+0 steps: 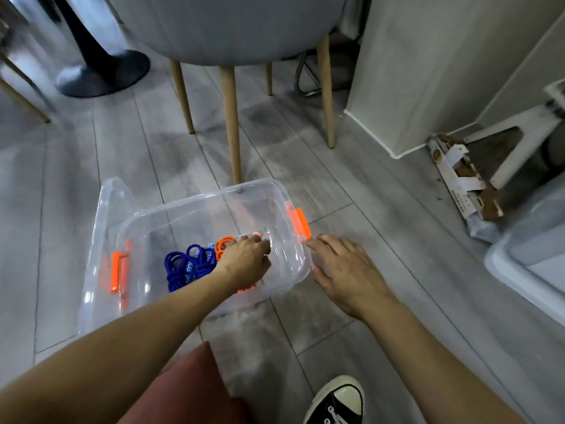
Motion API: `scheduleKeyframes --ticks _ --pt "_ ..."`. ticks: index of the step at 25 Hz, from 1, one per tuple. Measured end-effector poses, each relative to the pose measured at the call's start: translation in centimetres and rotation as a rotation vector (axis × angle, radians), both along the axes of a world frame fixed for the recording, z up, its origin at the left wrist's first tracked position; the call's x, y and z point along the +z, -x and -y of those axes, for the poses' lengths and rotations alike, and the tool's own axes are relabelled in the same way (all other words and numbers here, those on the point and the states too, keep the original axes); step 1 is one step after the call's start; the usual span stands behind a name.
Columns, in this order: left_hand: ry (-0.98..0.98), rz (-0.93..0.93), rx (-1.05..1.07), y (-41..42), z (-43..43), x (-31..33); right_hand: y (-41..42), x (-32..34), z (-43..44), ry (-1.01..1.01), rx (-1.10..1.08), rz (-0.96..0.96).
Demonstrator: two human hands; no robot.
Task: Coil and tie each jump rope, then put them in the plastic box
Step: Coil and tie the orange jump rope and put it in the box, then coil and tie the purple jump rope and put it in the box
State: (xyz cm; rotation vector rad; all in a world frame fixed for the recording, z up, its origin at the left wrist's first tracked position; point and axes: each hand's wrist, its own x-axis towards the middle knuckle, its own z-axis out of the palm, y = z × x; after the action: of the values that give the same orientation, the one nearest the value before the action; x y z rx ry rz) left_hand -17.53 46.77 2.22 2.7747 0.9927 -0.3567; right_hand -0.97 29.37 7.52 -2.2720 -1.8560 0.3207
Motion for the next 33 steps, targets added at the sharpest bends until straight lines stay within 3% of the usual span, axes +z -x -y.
scheduleKeyframes --ticks 8,16,25,33 --pt "0.004 0.342 -0.219 -5.5 7.0 11.4 -2.9 7.3 6.4 -0.115 -0.294 0.040" --pt "-0.005 0.542 -0.525 -11.4 17.7 22.7 -5.2 17.6 18.5 -0.193 -0.581 0.179" --pt "0.118 0.637 -0.816 -15.4 30.5 30.6 -2.9 23.5 33.9 -0.221 -0.848 0.242" --pt "0.247 0.599 -1.036 -15.7 45.7 30.5 0.6 24.5 46.9 -0.292 -1.141 0.183"
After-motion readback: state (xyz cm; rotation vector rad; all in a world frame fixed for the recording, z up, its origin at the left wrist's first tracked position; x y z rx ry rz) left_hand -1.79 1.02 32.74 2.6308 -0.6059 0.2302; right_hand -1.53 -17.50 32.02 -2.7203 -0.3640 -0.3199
